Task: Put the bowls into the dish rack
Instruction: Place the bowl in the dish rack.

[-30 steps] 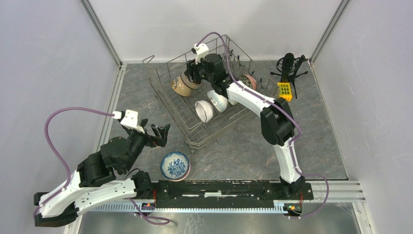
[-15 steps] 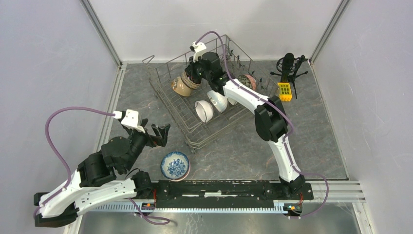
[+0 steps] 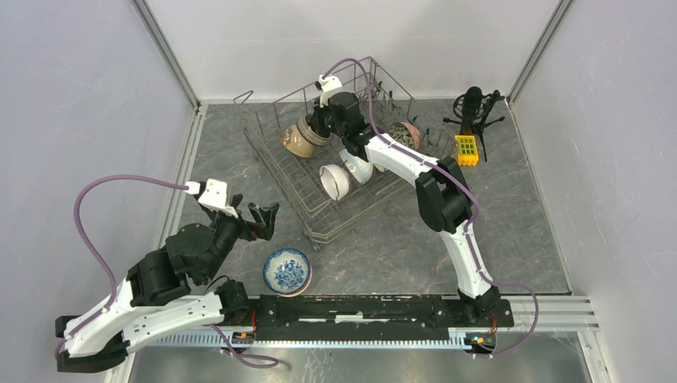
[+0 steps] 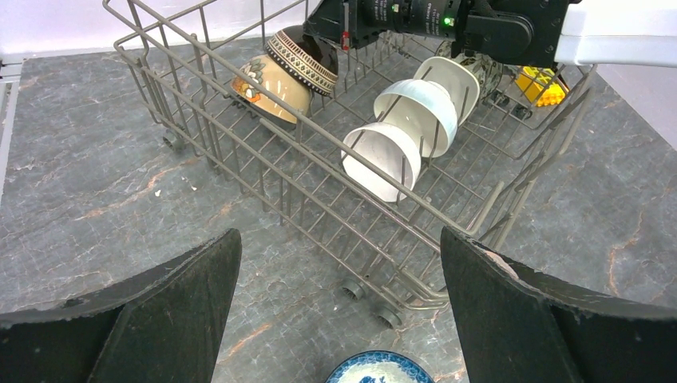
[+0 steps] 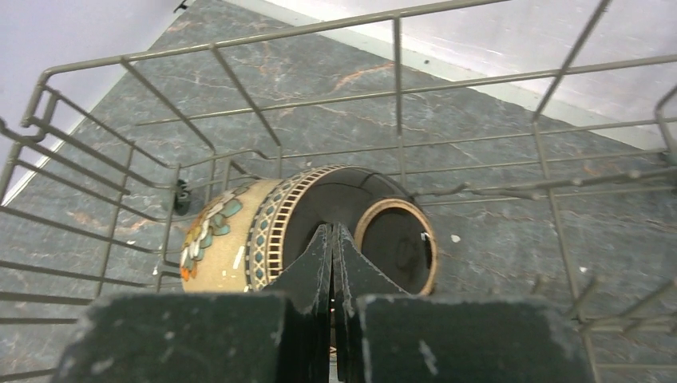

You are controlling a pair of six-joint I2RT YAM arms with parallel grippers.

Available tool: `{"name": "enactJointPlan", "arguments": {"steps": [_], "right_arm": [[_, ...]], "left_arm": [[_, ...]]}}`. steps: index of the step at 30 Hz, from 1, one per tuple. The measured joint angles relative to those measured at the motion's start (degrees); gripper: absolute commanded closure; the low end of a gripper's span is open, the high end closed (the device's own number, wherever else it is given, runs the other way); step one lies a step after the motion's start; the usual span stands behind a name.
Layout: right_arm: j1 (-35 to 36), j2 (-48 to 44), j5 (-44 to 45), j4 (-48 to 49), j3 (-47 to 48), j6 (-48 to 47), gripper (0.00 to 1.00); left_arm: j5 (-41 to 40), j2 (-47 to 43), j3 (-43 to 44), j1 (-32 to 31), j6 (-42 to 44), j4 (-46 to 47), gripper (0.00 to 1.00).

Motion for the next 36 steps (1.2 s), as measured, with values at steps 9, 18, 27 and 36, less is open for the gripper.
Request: {"name": "enactJointPlan", "arguments": {"steps": [9, 18, 27, 36], "right_arm": [[-0.4, -2.0, 4.0, 0.2, -3.8, -0.4, 1.0], [-1.1, -0.5, 5.6, -8.4, -6.5, -1.3, 1.0], [-1.0, 0.1, 5.8, -8.3, -6.5, -1.4, 1.0], [-0.6, -5.0, 5.8, -10.1, -7.5, -1.5, 1.0]], "left_arm": [[0.0, 0.0, 0.0, 0.0, 0.0, 0.0, 0.0], [0.0, 0.0, 0.0, 0.1, 0.0, 0.0, 0.0], [0.1, 0.0, 0.0, 0.3, 0.0, 0.0, 0.0], [0.2, 0.4, 0.0, 0.3, 0.0, 0.0, 0.0]]}}
